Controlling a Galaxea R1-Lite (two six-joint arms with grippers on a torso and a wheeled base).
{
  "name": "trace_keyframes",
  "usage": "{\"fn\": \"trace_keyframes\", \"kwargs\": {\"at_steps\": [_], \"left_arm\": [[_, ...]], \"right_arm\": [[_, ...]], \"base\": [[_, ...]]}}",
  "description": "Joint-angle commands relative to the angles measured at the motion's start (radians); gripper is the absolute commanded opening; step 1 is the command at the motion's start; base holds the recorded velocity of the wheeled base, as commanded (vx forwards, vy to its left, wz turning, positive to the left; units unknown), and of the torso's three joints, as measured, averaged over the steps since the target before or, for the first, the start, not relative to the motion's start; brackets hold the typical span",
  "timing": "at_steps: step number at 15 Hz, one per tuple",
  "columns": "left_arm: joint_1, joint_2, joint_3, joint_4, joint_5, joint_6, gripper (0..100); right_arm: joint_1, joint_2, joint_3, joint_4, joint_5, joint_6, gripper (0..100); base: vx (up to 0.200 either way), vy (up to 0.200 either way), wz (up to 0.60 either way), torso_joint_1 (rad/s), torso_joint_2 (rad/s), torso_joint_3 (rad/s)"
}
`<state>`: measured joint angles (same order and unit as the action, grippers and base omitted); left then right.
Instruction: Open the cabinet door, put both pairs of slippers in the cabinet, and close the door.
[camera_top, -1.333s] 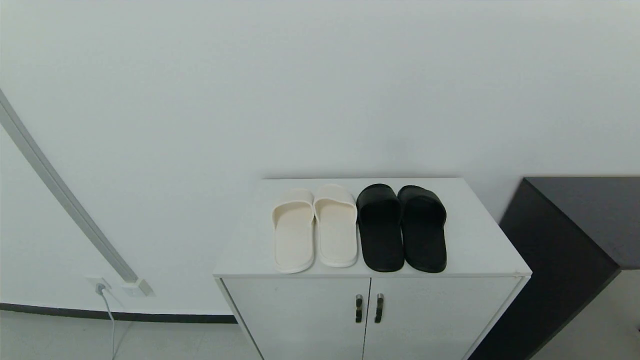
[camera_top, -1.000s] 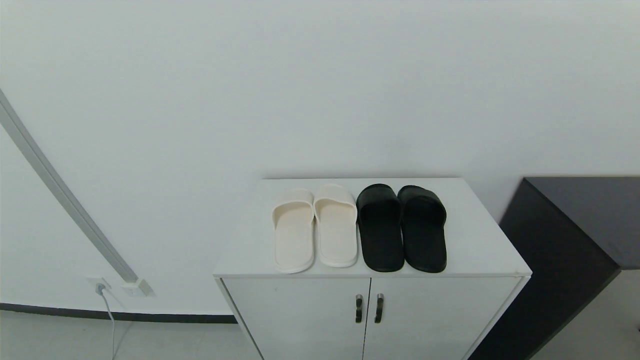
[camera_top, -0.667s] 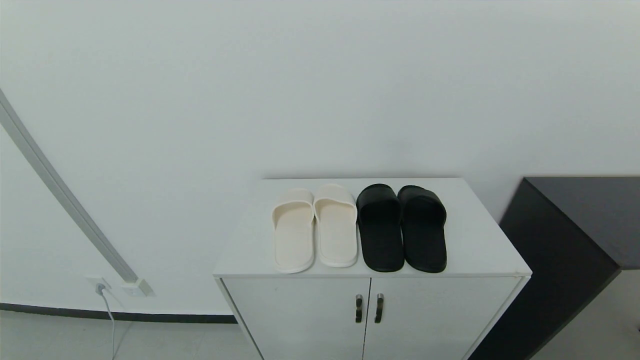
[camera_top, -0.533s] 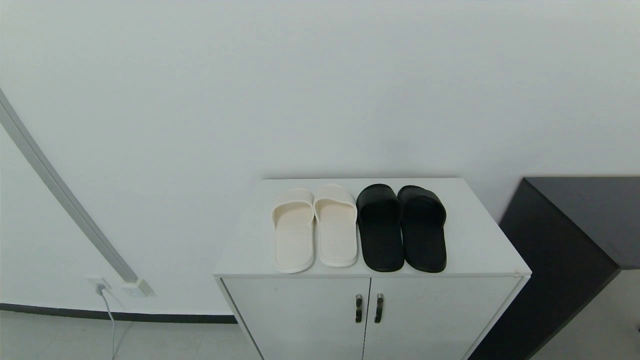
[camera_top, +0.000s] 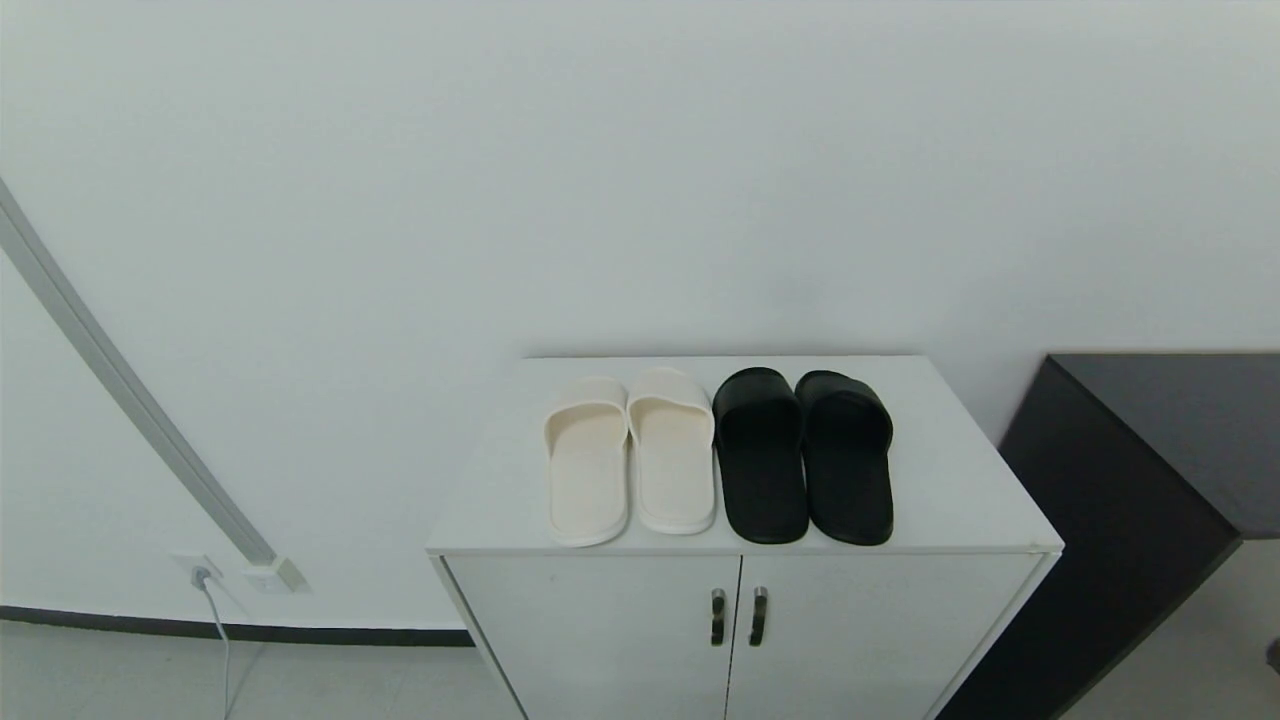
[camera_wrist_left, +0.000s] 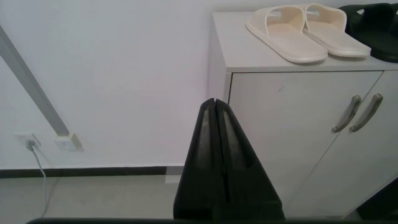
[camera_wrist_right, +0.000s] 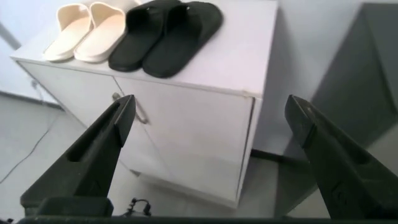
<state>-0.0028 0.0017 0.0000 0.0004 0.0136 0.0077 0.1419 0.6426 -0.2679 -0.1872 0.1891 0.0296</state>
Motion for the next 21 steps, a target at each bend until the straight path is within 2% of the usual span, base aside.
{"fn": "trace_keyframes", "kwargs": {"at_steps": [1,3,4,6,8,11,15,17,21], "left_arm": [[0.000,0.001,0.000,0.001,0.000,0.000,0],[0.000,0.001,0.000,0.001,0.000,0.000,0],[0.000,0.001,0.000,0.001,0.000,0.000,0],[0.000,0.001,0.000,0.000,0.000,0.000,0],[0.000,0.001,0.000,0.000,0.000,0.000,0],[0.000,0.001,0.000,0.001,0.000,0.000,0],[0.000,0.001,0.000,0.000,0.000,0.000,0],[0.000,0.001,0.000,0.001,0.000,0.000,0],[0.000,0.001,0.000,0.000,0.000,0.000,0]], "right_arm": [[0.252,0.269,-0.123,-0.060,-0.172,0.039,100],[0.479,0.362,-0.206,-0.080,-0.369,0.135,100],[0.555,0.414,-0.251,-0.080,-0.451,0.173,100],[0.659,0.542,-0.318,-0.087,-0.559,0.248,100],[0.708,0.628,-0.366,-0.126,-0.611,0.265,100],[0.720,0.859,-0.452,-0.258,-0.685,0.265,100],[0.720,1.063,-0.576,-0.304,-0.792,0.280,100],[0.719,1.160,-0.636,-0.331,-0.884,0.280,100],[0.677,1.298,-0.741,-0.377,-0.933,0.277,100]], "base": [[0.000,0.000,0.00,0.000,0.00,0.000],[0.000,0.000,0.00,0.000,0.00,0.000],[0.000,0.000,0.00,0.000,0.00,0.000],[0.000,0.000,0.00,0.000,0.00,0.000],[0.000,0.000,0.00,0.000,0.00,0.000],[0.000,0.000,0.00,0.000,0.00,0.000],[0.000,0.000,0.00,0.000,0.00,0.000],[0.000,0.000,0.00,0.000,0.00,0.000],[0.000,0.000,0.00,0.000,0.00,0.000]]}}
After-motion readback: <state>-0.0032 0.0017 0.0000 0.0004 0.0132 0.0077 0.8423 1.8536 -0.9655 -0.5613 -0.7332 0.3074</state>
